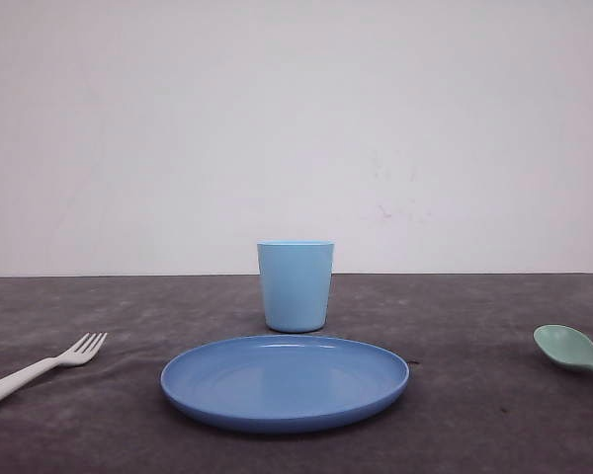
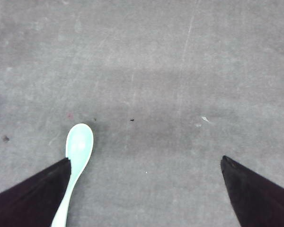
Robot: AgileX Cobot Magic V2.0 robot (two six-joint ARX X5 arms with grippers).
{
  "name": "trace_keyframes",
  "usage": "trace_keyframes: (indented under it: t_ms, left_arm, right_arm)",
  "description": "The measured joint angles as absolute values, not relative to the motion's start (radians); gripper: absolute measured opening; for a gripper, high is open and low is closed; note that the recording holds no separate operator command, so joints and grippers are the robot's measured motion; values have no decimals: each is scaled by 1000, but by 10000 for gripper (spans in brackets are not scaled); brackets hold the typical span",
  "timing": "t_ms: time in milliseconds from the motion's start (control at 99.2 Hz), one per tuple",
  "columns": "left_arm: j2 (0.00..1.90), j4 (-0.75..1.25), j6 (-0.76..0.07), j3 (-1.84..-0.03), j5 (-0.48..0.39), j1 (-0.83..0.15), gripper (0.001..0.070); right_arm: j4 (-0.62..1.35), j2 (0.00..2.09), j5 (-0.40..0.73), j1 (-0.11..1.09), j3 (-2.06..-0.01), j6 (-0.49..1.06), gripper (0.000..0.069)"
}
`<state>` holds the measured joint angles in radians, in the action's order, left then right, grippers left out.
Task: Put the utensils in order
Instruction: 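Lower the left gripper onto the white fork and close on it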
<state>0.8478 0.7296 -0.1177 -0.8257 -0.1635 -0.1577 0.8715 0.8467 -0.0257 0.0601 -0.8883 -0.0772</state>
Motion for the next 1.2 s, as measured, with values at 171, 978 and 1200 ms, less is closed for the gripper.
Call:
trace_keyframes:
  t_ms: [171,978,1200]
  left_arm:
    - [965,760,-154,-818,-157,-260,467]
    - [1450,547,-223,-817,20,-488,422]
    - [1491,537,-227,-817,55,-492,421]
  right_arm:
    - [871,847,-26,60,-888,-77,636]
    - [873,847,-26,60,-888,-77,636]
    - [873,847,-26,60,-888,-77,636]
